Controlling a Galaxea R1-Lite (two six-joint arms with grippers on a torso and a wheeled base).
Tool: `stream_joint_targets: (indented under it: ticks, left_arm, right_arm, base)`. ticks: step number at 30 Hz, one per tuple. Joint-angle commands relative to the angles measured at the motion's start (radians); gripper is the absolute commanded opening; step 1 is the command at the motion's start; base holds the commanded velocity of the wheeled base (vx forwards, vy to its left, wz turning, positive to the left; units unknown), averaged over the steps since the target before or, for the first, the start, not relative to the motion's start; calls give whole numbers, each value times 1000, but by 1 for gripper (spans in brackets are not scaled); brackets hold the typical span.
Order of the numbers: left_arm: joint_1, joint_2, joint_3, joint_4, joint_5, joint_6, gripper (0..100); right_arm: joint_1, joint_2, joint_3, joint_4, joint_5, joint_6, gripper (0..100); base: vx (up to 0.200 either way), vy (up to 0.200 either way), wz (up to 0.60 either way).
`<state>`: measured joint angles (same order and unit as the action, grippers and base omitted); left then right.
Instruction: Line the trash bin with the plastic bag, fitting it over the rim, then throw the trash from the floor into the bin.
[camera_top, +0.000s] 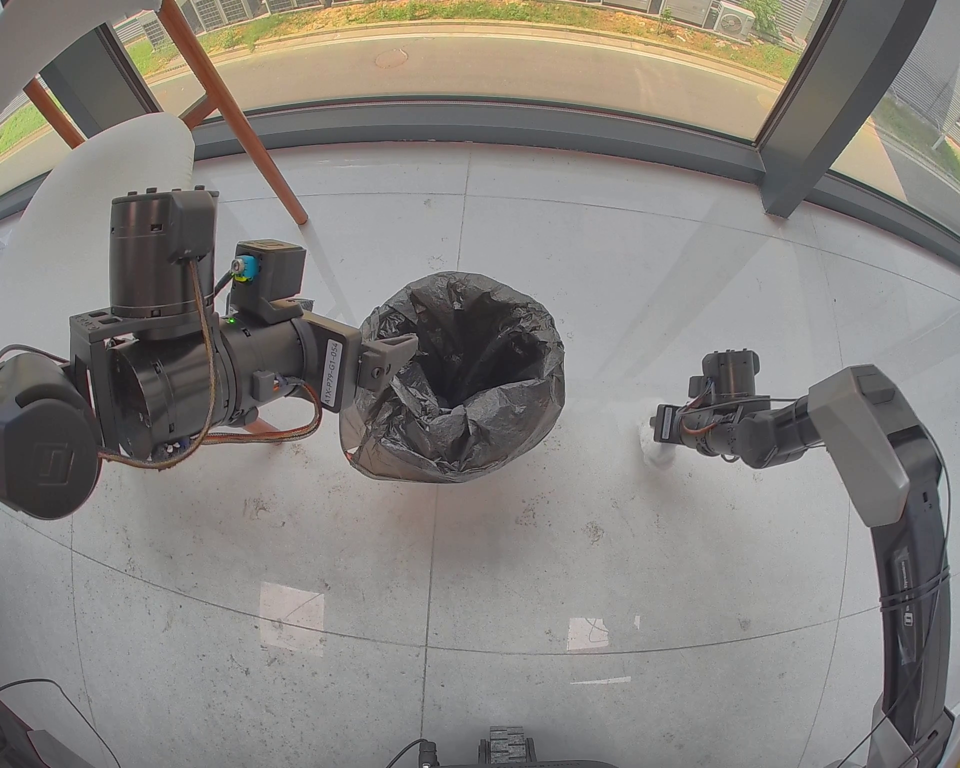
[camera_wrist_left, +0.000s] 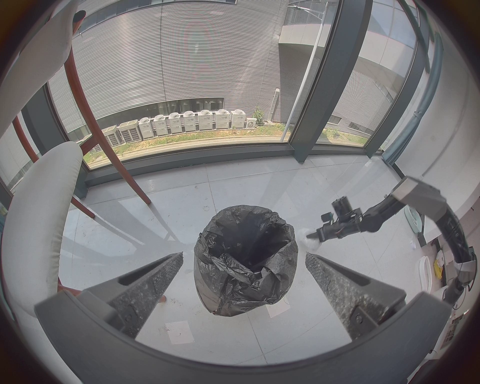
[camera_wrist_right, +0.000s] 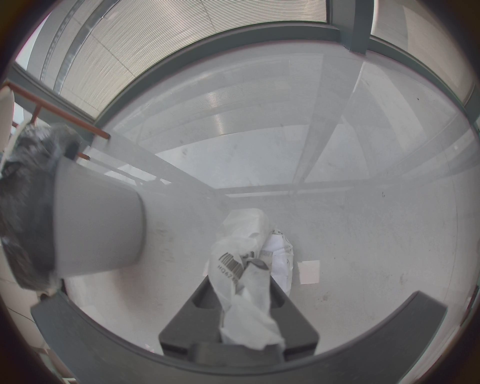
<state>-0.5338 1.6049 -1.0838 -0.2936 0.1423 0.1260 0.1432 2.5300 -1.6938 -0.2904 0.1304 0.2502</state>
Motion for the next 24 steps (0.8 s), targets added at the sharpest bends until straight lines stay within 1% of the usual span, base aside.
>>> stream_joint_targets:
  ticks: [1, 2, 3, 5, 6, 8, 10, 11, 12, 14, 16, 17, 18, 21, 22, 23, 24]
  left_arm:
    - [0, 3, 1, -1, 2, -3, 100]
    - [0, 3, 1, -1, 2, -3, 100]
    - [0, 4, -2, -1, 2, -3, 100]
    - [0, 4, -5, -1, 2, -3, 100]
    - [0, 4, -5, -1, 2, -3, 100]
    - [0, 4, -1, -1, 3, -5, 100]
    - [0, 4, -1, -1, 3, -5, 100]
    - [2, 4, -1, 1, 6, -5, 100]
    - [5, 4, -1, 1, 6, -5, 100]
    - [41, 3, -1, -1, 6, -3, 100]
    - [46, 3, -1, -1, 5, -2, 100]
    - [46, 3, -1, -1, 5, -2, 100]
    - [54, 3, -1, -1, 5, -2, 100]
    - [78, -2, 1, -1, 6, 1, 100]
    - [78, -2, 1, -1, 6, 1, 100]
    - [95, -3, 1, -1, 17, 1, 100]
    - [104, -5, -1, -1, 26, 0, 100]
  right_arm:
    - [-25, -346, 215, 77, 112, 100, 0]
    - [-22, -410, 260, 108, 147, 116, 0]
    - [-17, -459, 296, 132, 166, 124, 0]
    - [-8, -525, 350, 155, 181, 130, 0]
    - [-8, -525, 350, 155, 181, 130, 0]
    - [26, -597, 411, 159, 207, 138, 0]
    - [36, -611, 425, 159, 212, 146, 0]
    - [84, -654, 456, 155, 224, 193, 0]
    - [110, -669, 462, 155, 224, 219, 0]
    - [177, -692, 467, 160, 224, 290, 0]
    - [211, -695, 468, 159, 224, 319, 0]
    - [216, -695, 470, 159, 224, 322, 0]
    - [273, -695, 470, 155, 219, 360, 0]
    - [351, -686, 465, 148, 215, 382, 0]
    - [351, -686, 465, 148, 215, 382, 0]
    - [397, -675, 454, 146, 213, 380, 0]
    - [414, -663, 448, 145, 213, 380, 0]
  base:
    - [0, 0, 0]
    - [0, 0, 0]
    - [0, 0, 0]
    - [0, 0, 0]
    - [0, 0, 0]
    - [0, 0, 0]
    - [0, 0, 0]
    - [0, 0, 0]
    - [0, 0, 0]
    - [0, 0, 0]
    - [0, 0, 0]
    - [0, 0, 0]
    - [0, 0, 0]
    - [0, 0, 0]
    - [0, 0, 0]
    - [0, 0, 0]
    - [0, 0, 0]
